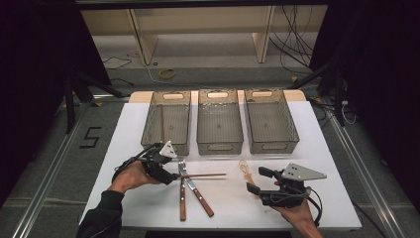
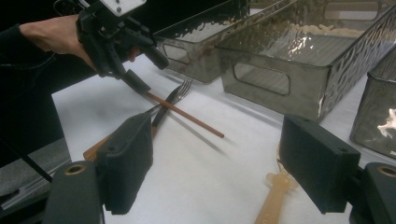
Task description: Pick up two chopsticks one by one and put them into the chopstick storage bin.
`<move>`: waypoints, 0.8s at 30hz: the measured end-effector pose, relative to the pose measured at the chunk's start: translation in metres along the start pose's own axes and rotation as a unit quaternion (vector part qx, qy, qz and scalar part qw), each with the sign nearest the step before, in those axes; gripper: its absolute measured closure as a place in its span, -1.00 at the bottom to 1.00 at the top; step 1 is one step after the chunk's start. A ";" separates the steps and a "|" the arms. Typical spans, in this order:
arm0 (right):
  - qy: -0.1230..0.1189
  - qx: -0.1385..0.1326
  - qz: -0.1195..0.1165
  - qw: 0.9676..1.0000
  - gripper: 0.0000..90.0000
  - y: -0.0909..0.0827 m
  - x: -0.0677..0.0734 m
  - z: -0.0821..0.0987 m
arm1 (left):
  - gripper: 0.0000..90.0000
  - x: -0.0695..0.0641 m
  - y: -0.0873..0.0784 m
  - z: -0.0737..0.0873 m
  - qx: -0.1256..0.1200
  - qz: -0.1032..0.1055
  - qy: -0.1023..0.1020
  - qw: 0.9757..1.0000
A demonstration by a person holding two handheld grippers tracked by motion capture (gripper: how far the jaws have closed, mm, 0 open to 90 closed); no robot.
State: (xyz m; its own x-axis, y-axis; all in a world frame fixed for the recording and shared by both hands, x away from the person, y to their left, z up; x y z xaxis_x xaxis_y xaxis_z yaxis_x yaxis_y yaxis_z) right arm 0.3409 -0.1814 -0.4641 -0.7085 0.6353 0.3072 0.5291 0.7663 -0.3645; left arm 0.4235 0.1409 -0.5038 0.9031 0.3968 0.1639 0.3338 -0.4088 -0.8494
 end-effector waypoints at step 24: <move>-0.002 0.001 0.000 1.000 -0.40 0.000 0.000 0.000 | 0.19 -0.006 0.013 0.011 0.054 0.035 0.022 0.998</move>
State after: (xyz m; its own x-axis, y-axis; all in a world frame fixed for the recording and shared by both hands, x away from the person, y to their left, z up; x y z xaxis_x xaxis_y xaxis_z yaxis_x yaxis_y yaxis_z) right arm 0.3411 -0.1812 -0.4642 -0.7109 0.6343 0.3037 0.5276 0.7666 -0.3659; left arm 0.4191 0.1428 -0.5212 0.9350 0.3331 0.1218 0.2405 -0.3431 -0.9080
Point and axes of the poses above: each handheld gripper's, and its own axes: y roughly forward along the jaws, z roughly out of its underside, x roughly to its left, the point moved 6 cm from there along y, roughly forward along the jaws, and after that the axes turned 7 degrees about y, right-handed, at the moved point
